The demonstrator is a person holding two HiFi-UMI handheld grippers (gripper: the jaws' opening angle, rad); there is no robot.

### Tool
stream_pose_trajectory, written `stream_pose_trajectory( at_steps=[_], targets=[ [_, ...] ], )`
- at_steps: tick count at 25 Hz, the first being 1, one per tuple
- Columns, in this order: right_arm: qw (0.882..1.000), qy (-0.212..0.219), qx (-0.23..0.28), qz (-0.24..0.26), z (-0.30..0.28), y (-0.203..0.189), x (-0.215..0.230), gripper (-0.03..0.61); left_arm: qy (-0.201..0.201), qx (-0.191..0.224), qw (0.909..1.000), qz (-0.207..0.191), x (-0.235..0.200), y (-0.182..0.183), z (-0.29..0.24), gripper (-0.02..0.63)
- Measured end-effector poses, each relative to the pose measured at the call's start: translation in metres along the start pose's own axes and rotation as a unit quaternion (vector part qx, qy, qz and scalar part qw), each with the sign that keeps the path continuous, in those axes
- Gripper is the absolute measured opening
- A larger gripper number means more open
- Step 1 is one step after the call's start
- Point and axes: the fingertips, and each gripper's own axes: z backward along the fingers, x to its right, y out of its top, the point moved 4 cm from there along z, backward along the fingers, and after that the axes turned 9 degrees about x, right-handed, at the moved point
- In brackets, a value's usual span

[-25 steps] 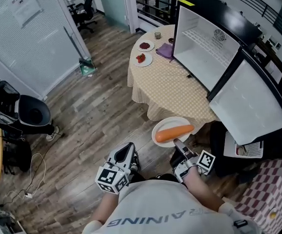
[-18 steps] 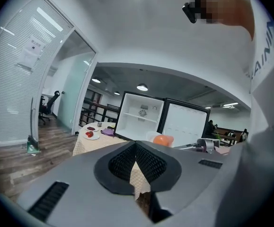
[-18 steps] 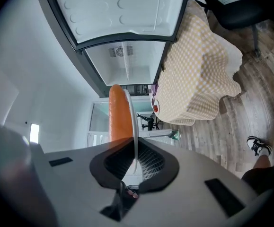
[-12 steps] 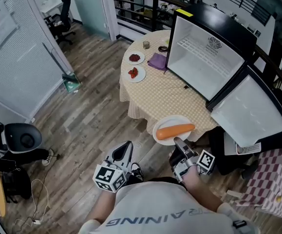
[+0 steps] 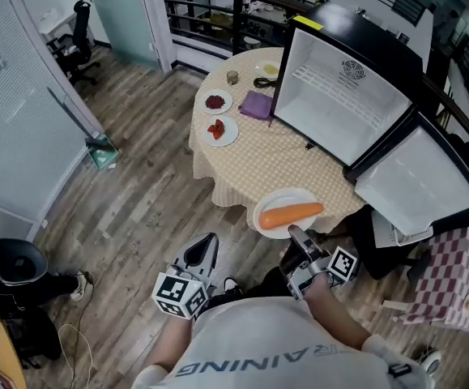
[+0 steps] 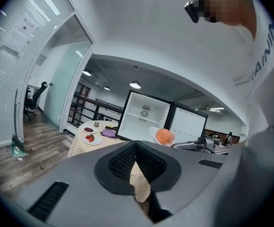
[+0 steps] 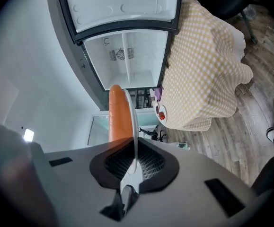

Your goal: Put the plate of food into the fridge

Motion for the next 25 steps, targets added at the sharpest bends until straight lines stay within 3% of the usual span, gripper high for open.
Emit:
stream_pose_trajectory(
  at_steps=[11,18,25],
  targets=[
    [0.999,-0.02,0.031,-0.003,-0.045,0.024,0.014,0.034,-0.024,-0.031,0.9992,0.008,-0.033,-0.004,-0.056,0.009],
    [0.998,-0.009,0.054,-0.012,-0.092,0.071,0.002,0.034,-0.055,-0.052,0.9971,-0.011,-0.037,0.015,-0.135,0.009],
    [0.996,-0.017,0.091,-0.018,-0.102,0.117,0.008,0.034,-0.096,-0.064,0.993,-0.024,-0.023,0.012,-0.2,0.009]
  ],
)
